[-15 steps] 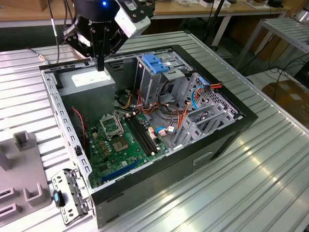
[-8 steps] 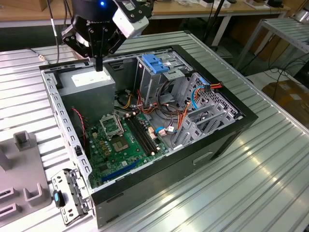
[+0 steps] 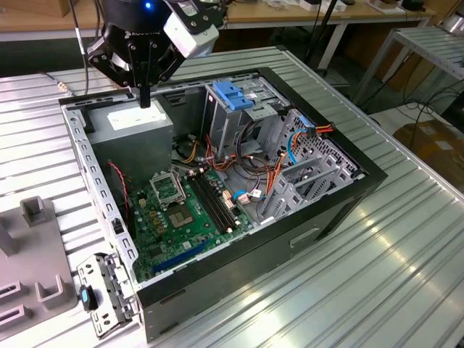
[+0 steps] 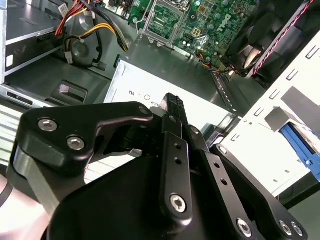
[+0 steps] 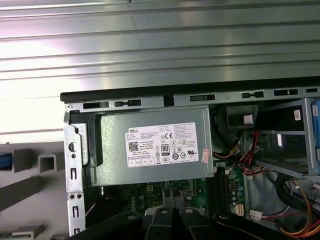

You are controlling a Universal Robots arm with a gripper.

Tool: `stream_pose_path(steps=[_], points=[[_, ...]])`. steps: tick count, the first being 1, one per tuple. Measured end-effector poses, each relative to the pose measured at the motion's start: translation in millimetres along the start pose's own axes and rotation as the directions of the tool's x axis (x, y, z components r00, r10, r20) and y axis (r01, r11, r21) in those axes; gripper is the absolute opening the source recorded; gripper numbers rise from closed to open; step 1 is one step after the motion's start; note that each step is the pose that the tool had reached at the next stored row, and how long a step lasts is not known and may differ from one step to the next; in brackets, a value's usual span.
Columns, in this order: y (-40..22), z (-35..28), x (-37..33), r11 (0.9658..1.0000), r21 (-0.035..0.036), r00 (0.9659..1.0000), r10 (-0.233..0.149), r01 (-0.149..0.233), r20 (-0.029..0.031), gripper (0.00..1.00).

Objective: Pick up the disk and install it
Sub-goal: 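Reach for the disk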

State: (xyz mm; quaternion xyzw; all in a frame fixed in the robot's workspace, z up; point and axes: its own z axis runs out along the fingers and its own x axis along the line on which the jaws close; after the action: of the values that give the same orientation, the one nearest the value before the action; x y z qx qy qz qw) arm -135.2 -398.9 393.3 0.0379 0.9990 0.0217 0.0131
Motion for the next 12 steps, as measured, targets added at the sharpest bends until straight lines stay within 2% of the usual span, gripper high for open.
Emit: stream_pose_path(steps=[12], points=[[-0.7,-0.2,9.6,1.0000,0.0000,1.0000,0.000,0.000,0.0000,0.11]])
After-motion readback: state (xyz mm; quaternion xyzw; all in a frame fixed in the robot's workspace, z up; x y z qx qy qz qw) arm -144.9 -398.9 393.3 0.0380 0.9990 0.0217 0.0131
